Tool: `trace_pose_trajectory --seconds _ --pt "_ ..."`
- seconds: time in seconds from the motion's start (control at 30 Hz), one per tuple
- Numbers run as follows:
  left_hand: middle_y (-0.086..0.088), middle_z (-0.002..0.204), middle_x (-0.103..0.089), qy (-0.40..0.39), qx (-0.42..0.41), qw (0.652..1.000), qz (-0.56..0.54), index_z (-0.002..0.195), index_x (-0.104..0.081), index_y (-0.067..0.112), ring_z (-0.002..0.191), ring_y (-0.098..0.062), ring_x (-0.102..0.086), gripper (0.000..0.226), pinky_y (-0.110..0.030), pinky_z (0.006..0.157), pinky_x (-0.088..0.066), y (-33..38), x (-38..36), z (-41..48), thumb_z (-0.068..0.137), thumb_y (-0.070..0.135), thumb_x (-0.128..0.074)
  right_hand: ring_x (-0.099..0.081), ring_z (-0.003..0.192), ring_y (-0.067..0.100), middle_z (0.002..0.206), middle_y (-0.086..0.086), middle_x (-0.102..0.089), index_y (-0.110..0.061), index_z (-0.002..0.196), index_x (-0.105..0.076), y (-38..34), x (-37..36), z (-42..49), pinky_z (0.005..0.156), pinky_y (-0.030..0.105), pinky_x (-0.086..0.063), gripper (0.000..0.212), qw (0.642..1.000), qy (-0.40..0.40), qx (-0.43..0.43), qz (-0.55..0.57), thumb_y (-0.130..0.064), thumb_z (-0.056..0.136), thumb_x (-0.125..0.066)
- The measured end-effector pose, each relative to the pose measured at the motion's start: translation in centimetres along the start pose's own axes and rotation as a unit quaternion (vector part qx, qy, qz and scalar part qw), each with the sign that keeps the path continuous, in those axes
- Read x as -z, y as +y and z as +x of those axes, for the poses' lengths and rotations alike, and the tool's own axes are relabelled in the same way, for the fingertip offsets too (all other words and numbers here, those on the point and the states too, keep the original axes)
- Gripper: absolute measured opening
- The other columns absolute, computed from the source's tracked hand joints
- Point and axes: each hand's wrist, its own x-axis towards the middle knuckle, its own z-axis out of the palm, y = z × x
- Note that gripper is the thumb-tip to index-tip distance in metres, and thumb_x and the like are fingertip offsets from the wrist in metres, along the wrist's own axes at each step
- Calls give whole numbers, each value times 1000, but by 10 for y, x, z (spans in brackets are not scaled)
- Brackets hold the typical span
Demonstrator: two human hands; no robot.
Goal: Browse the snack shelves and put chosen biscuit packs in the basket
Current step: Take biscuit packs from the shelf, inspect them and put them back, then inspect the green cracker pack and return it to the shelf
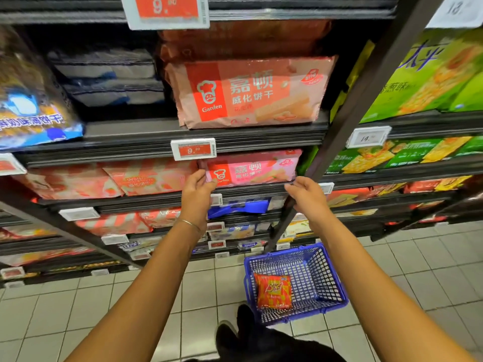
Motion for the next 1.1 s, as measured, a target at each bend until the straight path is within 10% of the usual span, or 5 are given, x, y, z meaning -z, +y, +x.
trace_pose_trajectory --seconds 0.13,0.3,0.47,0.87,1.1 --pt "-21 148 -54 17 -1 1000 -1 146 -46 4 131 -40 -56 48 -54 111 -46 -13 -4 -11 100 7 -59 -60 127 24 139 9 -63 -9 145 -54 19 26 -19 106 42 -49 47 1000 12 -21 -4 -24 102 -65" --pt "-9 137 -61 15 46 999 -18 147 -49 16 111 -21 -59 47 -40 88 -48 -41 -19 -40 101 15 -59 -64 105 20 105 1 -68 -4 127 -64 34 67 -17 95 37 -49 30 999 41 -28 5 -18 101 -66" --pt "-6 123 -64 14 105 994 -41 142 -53 16 113 -20 -59 40 -34 78 -48 -65 -62 -59 102 15 -59 -61 92 15 119 7 -68 -8 135 -61 37 110 6 80 30 -48 36 998 51 10 -28 -18 101 -65" --pt "-5 109 -67 -38 184 975 -121 111 -61 15 106 -22 -63 12 -43 95 -45 -97 -231 -92 105 22 -54 -9 159 30 174 8 -6 -13 163 -22 19 235 96 126 43 -16 81 939 138 214 -233 -23 98 -69" --pt "-8 126 -69 -24 204 972 -117 108 -64 15 117 -21 -65 13 -42 91 -46 -95 -289 -100 105 24 -55 -33 135 41 154 20 -28 -6 132 -44 10 259 123 104 49 -40 55 897 165 236 -335 -28 91 -74"
